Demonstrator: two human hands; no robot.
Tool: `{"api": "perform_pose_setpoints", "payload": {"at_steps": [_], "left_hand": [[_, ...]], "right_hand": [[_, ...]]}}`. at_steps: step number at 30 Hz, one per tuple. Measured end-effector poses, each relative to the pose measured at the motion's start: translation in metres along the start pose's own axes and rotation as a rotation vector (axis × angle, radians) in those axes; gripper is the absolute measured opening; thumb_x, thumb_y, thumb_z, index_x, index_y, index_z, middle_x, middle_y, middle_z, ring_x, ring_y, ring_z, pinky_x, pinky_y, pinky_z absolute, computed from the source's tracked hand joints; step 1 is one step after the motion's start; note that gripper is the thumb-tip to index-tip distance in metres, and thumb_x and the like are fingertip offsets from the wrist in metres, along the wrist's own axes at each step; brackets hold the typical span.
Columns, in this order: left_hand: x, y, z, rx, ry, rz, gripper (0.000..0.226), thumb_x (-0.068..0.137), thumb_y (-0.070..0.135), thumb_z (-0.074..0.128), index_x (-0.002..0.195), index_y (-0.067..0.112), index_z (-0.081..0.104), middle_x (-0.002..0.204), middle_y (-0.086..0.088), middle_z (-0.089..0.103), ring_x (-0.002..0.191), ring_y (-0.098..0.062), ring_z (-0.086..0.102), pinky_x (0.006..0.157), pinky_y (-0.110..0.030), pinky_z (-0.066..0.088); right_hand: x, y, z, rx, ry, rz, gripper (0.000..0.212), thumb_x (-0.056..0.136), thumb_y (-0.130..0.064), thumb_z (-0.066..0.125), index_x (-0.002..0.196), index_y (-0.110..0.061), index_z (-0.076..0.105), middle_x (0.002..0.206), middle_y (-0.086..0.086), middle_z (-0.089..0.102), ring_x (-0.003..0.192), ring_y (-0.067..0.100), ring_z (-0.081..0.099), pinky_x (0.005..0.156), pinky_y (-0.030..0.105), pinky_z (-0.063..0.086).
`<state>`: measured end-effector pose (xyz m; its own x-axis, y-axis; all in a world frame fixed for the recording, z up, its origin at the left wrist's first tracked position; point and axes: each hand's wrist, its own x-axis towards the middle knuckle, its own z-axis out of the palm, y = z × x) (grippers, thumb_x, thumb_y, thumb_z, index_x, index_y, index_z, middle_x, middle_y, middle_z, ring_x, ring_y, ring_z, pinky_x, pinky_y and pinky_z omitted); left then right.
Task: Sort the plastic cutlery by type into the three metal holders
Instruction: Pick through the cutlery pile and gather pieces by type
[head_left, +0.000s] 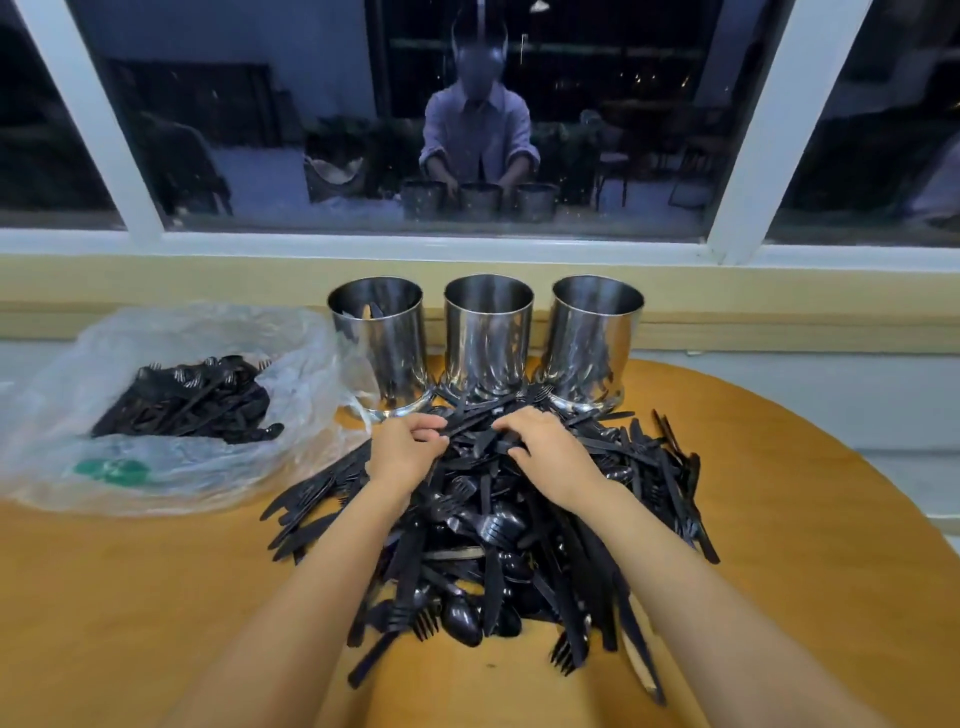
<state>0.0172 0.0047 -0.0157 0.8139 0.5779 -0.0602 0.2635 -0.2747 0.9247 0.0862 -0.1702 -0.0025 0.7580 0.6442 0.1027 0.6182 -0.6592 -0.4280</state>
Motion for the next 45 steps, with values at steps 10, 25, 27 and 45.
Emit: {"api": "perform_pose_setpoints", "payload": {"at_steps": [10, 25, 27, 45], "left_hand": [[0.041, 0.034, -0.043, -0.342, 0.021, -0.051, 0.011, 0.091, 0.004, 0.066, 0.098, 0.013, 0.068, 0.085, -0.003, 0.066, 0.067, -0.011, 0.054, 0.061, -0.021, 0.049], [-0.039, 0.019, -0.067, -0.847, 0.191, -0.125, 0.013, 0.094, -0.007, 0.056, 0.092, 0.004, 0.063, 0.102, -0.010, 0.061, 0.086, -0.015, 0.066, 0.088, -0.024, 0.056], [-0.056, 0.015, -0.057, -0.909, 0.122, -0.153, 0.015, 0.093, -0.009, 0.054, 0.096, 0.001, 0.064, 0.111, -0.013, 0.062, 0.092, -0.016, 0.065, 0.080, -0.021, 0.058], [-0.099, 0.022, -0.003, -0.206, -0.438, 0.117, 0.025, 0.105, 0.026, 0.042, 0.121, 0.022, 0.061, 0.108, 0.001, 0.073, 0.093, -0.010, 0.071, 0.087, -0.023, 0.055]], "right_hand": [[0.040, 0.008, 0.010, -0.092, 0.100, -0.238, 0.021, 0.099, -0.021, 0.054, 0.113, -0.023, 0.070, 0.120, -0.010, 0.062, 0.110, 0.014, 0.050, 0.091, 0.029, 0.047], [-0.020, -0.040, -0.047, 0.833, 0.596, 0.069, 0.016, 0.095, -0.021, 0.059, 0.082, -0.017, 0.052, 0.076, -0.004, 0.051, 0.071, 0.007, 0.049, 0.069, 0.023, 0.045], [-0.029, -0.044, -0.042, 1.021, 0.434, 0.113, 0.022, 0.096, -0.022, 0.059, 0.079, -0.012, 0.049, 0.076, 0.002, 0.045, 0.069, 0.009, 0.044, 0.062, 0.023, 0.042], [-0.031, -0.032, -0.034, 0.985, 0.211, 0.087, 0.030, 0.098, -0.011, 0.055, 0.126, -0.019, 0.045, 0.090, 0.005, 0.076, 0.058, 0.009, 0.046, 0.052, 0.019, 0.038]]}}
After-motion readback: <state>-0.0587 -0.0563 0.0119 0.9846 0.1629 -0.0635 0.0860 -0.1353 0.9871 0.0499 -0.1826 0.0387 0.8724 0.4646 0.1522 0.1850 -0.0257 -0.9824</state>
